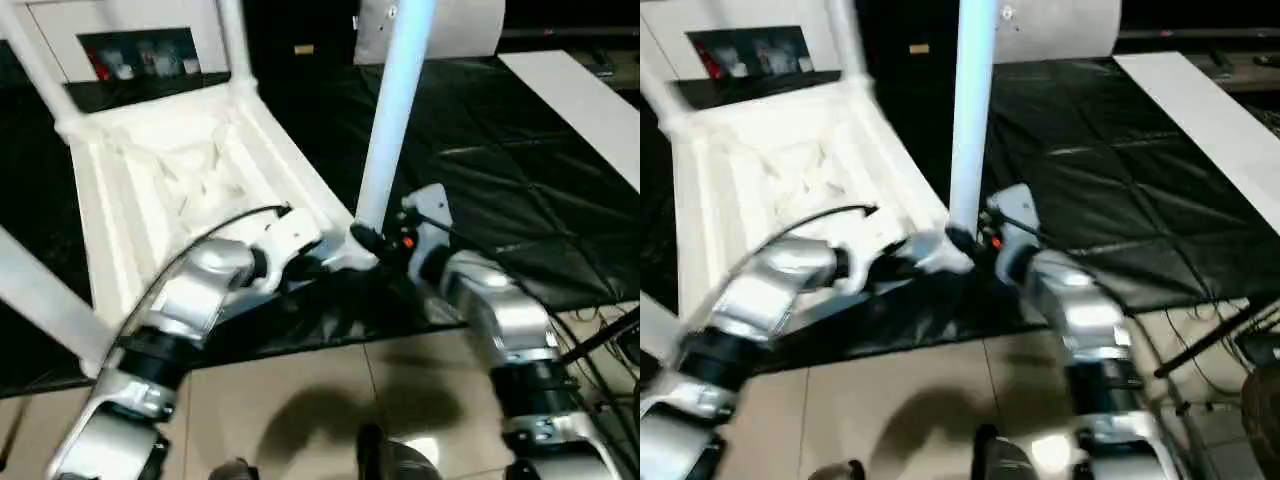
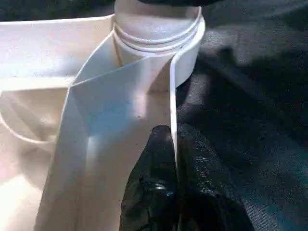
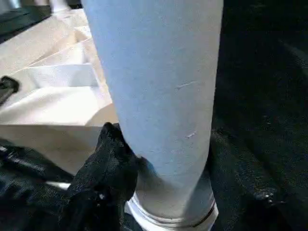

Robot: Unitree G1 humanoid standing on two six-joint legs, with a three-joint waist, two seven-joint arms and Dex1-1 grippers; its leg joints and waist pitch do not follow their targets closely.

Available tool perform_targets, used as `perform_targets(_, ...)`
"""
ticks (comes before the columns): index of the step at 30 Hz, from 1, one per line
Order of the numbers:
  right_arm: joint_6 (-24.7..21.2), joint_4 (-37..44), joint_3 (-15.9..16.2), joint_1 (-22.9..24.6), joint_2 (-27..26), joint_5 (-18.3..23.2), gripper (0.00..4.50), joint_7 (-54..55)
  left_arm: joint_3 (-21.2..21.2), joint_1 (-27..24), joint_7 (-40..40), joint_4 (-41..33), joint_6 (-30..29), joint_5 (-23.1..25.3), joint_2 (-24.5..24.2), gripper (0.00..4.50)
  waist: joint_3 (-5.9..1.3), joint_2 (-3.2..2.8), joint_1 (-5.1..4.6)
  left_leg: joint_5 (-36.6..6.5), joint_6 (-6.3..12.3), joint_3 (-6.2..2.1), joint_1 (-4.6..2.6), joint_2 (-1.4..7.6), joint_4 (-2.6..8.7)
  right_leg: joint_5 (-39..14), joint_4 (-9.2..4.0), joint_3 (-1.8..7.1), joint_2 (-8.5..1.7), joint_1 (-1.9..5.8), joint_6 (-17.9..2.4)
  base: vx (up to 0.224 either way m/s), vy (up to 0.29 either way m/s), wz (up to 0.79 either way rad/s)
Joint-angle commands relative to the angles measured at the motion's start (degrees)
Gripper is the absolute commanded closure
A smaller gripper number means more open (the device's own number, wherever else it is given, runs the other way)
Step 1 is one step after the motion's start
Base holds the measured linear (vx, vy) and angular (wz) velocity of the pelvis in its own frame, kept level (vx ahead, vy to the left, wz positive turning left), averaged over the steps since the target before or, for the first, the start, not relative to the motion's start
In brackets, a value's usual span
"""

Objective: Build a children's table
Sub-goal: Rotate leg to tighten

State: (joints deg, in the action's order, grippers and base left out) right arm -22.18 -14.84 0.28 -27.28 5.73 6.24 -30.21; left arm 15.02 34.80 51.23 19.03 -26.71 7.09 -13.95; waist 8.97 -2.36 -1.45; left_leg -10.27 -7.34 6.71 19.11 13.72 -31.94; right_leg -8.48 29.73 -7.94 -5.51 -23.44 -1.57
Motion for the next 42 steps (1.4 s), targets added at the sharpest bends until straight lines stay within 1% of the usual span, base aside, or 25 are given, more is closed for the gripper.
perform_targets(1, 0.2, -1.2, 1.1, -0.1, -1.1, 0.6, 1.82, 0.1, 3.8, 0.5, 1.1, -0.9, 0.3, -1.0, 2.9, 4.5, -1.55, 0.27, 0.32, -46.8, 2.43, 0.57, -1.43, 0.38, 7.59, -29.8, -2.36, 1.42, 0.11, 1.99, -1.7, 0.0, 0.0, 0.0)
perform_targets(2, 0.7, -0.5, 0.5, 0.1, -0.6, 1.7, 1.82, -1.1, 3.9, 0.6, 1.1, -0.8, 0.7, -0.7, 2.5, 4.5, -1.75, 2.07, 0.06, -31.5, 2.91, 3.3, -6.83, -5.97, -1.31, -52.2, -11.67, -3.37, 0.84, -3.68, 5.9, -0.029, -0.057, 0.13)
perform_targets(3, 1.0, 0.4, 0.3, 0.6, 0.3, 2.5, 1.76, -2.4, 4.1, 0.4, 1.3, -1.0, 1.0, -0.5, 1.9, 4.5, -2.18, 1.48, -0.45, -26.3, 3.73, 3.19, -6.07, -6.74, -2.48, -54.9, -11.78, -4.78, -0.26, -2.61, 7.6, 0.037, -0.019, -0.2)
perform_targets(4, 1.2, 0.9, 0.2, 0.9, 0.9, 2.8, 1.62, -3.1, 4.1, 0.2, 1.4, -1.3, 1.0, -0.4, 1.5, 4.5, -2.95, 0.13, -1.07, -23.8, 5.6, 2.02, -0.86, -4.05, -0.47, -46.8, -11.75, -8.01, 0.13, 3.77, 12.2, 0.037, -0.019, -0.2)
perform_targets(5, 1.3, 1.2, 0.2, 1.1, 1.1, 2.9, 1.47, -3.5, 4.1, 0.1, 1.4, -1.4, 1.0, -0.3, 1.3, 4.5, -3.17, -3.12, 0.46, -29.9, 5.37, 0.46, 1.21, -0.27, 2.86, -36.8, -4.81, -6.75, -1.41, 7.73, 9.9, 0.107, 0.091, -0.44)
perform_targets(6, 1.8, 1.9, 0.0, 1.7, 2.0, 3.5, 1.39, -5.1, 4.0, -0.1, 1.9, -1.4, 1.3, -0.2, 0.8, 4.5, -2.96, -3.94, 2.72, -42.1, 3.29, -0.33, 0.77, 2.16, 8.24, -6.1, 5.79, 1.79, -0.92, 4.21, -1.3, 0.086, 0.023, -0.11)
perform_targets(7, 2.0, 2.1, 0.0, 1.9, 2.4, 3.7, 1.35, -5.8, 4.0, -0.1, 2.1, -1.4, 1.5, -0.2, 0.6, 4.5, -3.83, -0.01, 0.48, -38.0, 4.63, -0.54, -1.84, 0.29, 5.33, -13.0, 4.16, 3.96, -1.6, 3.4, -0.3, 0.086, 0.023, -0.11)
perform_targets(8, 2.2, 2.3, 0.0, 2.1, 2.9, 4.0, 1.29, -6.8, 4.0, -0.2, 2.4, -1.2, 1.8, -0.3, 0.3, 4.5, -3.05, 1.85, 1.75, -31.1, 1.58, -0.34, -1.41, -2.93, 3.34, -36.5, -2.35, 2.22, -3.1, 3.28, 1.9, 0.068, -0.056, 0.08)
perform_targets(9, 2.6, 2.7, 0.0, 2.6, 4.0, 4.4, 1.16, -8.7, 4.1, -0.2, 2.9, -0.9, 2.4, -0.3, -0.4, 4.5, -2.95, 2.33, 3.0, -16.3, 2.41, 2.16, -1.39, -5.61, -0.17, -56.7, -5.71, 2.8, -4.21, 0.3, 5.0, 0.06, -0.027, -0.12)
perform_targets(10, 3.1, 3.1, 0.2, 3.2, 5.8, 5.0, 1.04, -11.4, 4.3, -0.3, 4.1, -0.2, 3.9, -0.3, -1.5, 4.5, -4.39, 1.85, 4.01, -6.7, 3.87, 1.07, 2.41, -4.78, 1.74, -50.2, -3.09, 3.93, -4.44, 4.47, 4.3, 0.06, -0.027, -0.12)
perform_targets(11, 3.3, 3.2, 0.1, 3.4, 6.7, 5.4, 0.97, -12.9, 4.3, -0.2, 4.7, 0.2, 4.6, -0.2, -2.0, 4.5, -5.44, 1.49, 4.75, -1.9, 4.45, 1.15, 2.3, -4.13, 2.54, -42.0, -2.27, 4.33, -3.9, 4.56, 3.0, 0.063, -0.039, -0.06)
perform_targets(12, 3.6, 3.2, -0.1, 3.6, 7.7, 6.0, 0.83, -14.5, 4.3, -0.1, 5.3, 0.7, 5.3, -0.2, -2.6, 4.5, -5.82, 0.38, 4.49, 4.9, 6.29, 1.75, 1.16, -3.1, 2.23, -20.3, -0.17, 4.19, -1.92, 2.8, -5.5, 0.0, 0.0, 0.0)
perform_targets(13, 4.0, 3.1, -0.2, 3.5, 9.1, 6.5, 0.83, -16.5, 4.4, 0.0, 6.3, 1.3, 6.0, -0.2, -3.3, 4.5, -5.68, 0.18, 4.37, 4.3, 6.72, 1.85, 1.47, -2.9, 2.41, -16.1, 0.17, 4.23, -1.62, 2.91, -8.3, 0.0, 0.0, 0.0)
perform_targets(14, 4.3, 3.0, -0.3, 3.5, 9.9, 6.7, 0.72, -17.6, 4.4, 0.1, 6.8, 1.7, 6.5, -0.2, -3.7, 4.5, -5.8, 0.36, 4.05, 1.9, 6.72, 2.11, 2.71, -3.06, 2.25, -10.7, 0.79, 4.28, -1.01, 3.48, -11.2, 0.0, 0.0, 0.0)
perform_targets(15, 4.4, 2.8, -0.3, 3.5, 10.6, 6.8, 0.59, -18.5, 4.5, 0.2, 7.3, 2.0, 7.1, -0.2, -4.0, 4.5, -6.19, 0.24, 4.06, 1.6, 6.69, 2.13, 2.89, -3.08, 2.05, -8.2, 1.22, 4.32, -0.93, 3.79, -12.2, 0.0, 0.0, 0.0)
perform_targets(16, 4.8, 2.7, -0.2, 3.4, 11.7, 7.1, 0.51, -20.0, 4.8, 0.2, 8.1, 2.4, 8.0, -0.3, -4.6, 4.5, -6.29, 0.12, 4.03, 0.8, 7.32, 2.29, 2.56, -2.85, 2.02, -5.0, 1.38, 4.44, -0.76, 3.29, -14.0, 0.0, 0.0, 0.0)
perform_targets(19, 5.5, 2.0, 0.1, 3.1, 14.9, 8.4, 0.4, -25.6, 6.1, 0.4, 11.7, 3.4, 11.2, -0.8, -6.5, 4.5, -6.11, 0.24, 3.9, -3.7, 8.12, 2.34, 2.6, -2.51, 2.06, -6.9, 1.23, 4.44, -0.93, 3.44, -15.1, 0.0, 0.0, 0.0)
perform_targets(22, 6.3, 1.3, 1.4, 2.4, 18.3, 9.0, 0.09, -31.9, 7.8, 0.5, 17.4, 4.5, 16.6, -1.3, -8.8, 4.5, -5.95, 0.67, 3.96, -6.8, 7.78, 2.55, 2.51, -2.49, 2.2, -11.9, 0.65, 4.57, -1.15, 3.42, -13.6, 0.0, 0.0, 0.0)
perform_targets(26, 9.1, -1.1, 3.0, 0.8, 21.2, 8.6, 0.02, -37.9, 10.7, 1.2, 23.4, 6.8, 23.5, -0.4, -11.5, 4.5, -6.03, 0.85, 4.27, -7.9, 7.52, 2.77, 2.35, -2.3, 2.18, -14.4, 0.47, 4.68, -1.36, 3.1, -12.8, 0.0, 0.0, 0.0)
perform_targets(28, 7.3, -1.1, 3.2, 0.2, 22.4, 11.0, 0.02, -42.9, 11.8, 1.5, 26.5, 7.3, 26.1, -0.4, -12.5, 4.5, -6.09, 0.96, 4.49, -7.8, 7.73, 2.9, 2.33, -2.16, 2.2, -14.0, 0.65, 4.72, -1.29, 3.18, -12.9, 0.0, 0.0, 0.0)
perform_targets(29, 7.2, -1.1, 3.5, 0.1, 22.8, 11.5, 0.02, -44.3, 12.1, 1.6, 27.4, 7.4, 26.8, -0.4, -12.8, 4.5, -6.05, 1.3, 4.55, -7.8, 7.84, 2.99, 2.38, -2.07, 2.2, -13.8, 0.65, 4.77, -1.28, 3.14, -12.9, 0.0, 0.0, 0.0)
perform_targets(30, 7.3, -1.2, 3.8, 0.0, 23.1, 11.7, 0.28, -45.5, 12.4, 1.6, 28.1, 7.6, 27.5, -0.4, -13.0, 4.5, -6.23, 1.13, 4.96, -6.6, 8.08, 3.05, 2.23, -1.86, 2.12, -12.5, 1.0, 4.83, -1.34, 2.98, -13.4, 0.0, 0.0, 0.0)
perform_targets(34, 8.3, -2.5, 5.5, -0.8, 23.8, 12.3, 0.53, -51.3, 14.2, 2.7, 32.5, 9.1, 32.0, 0.1, -13.9, 4.5, -6.51, 1.39, 5.25, -5.3, 8.65, 3.16, 2.3, -1.71, 2.05, -9.0, 1.44, 4.79, -1.22, 2.99, -14.6, 0.0, 0.0, 0.0)
perform_targets(37, 7.6, -2.7, 6.7, -1.0, 23.9, 13.0, 0.74, -53.9, 14.7, 3.4, 33.9, 10.3, 33.9, 0.0, -13.8, 4.5, -6.6, 1.87, 5.5, -6.1, 8.41, 3.39, 2.24, -1.66, 2.09, -9.2, 1.46, 4.93, -1.29, 3.03, -14.7, 0.0, 0.0, 0.0)
perform_targets(42, 7.1, -4.4, 8.5, -1.7, 22.5, 13.3, 1.16, -56.3, 15.0, 4.5, 35.9, 11.9, 35.8, -0.4, -13.1, 4.5, -6.58, 1.92, 6.05, -7.3, 7.24, 3.58, 2.06, -1.62, 2.21, -11.5, 1.21, 5.14, -1.41, 2.82, -14.1, 0.0, 0.0, 0.0)
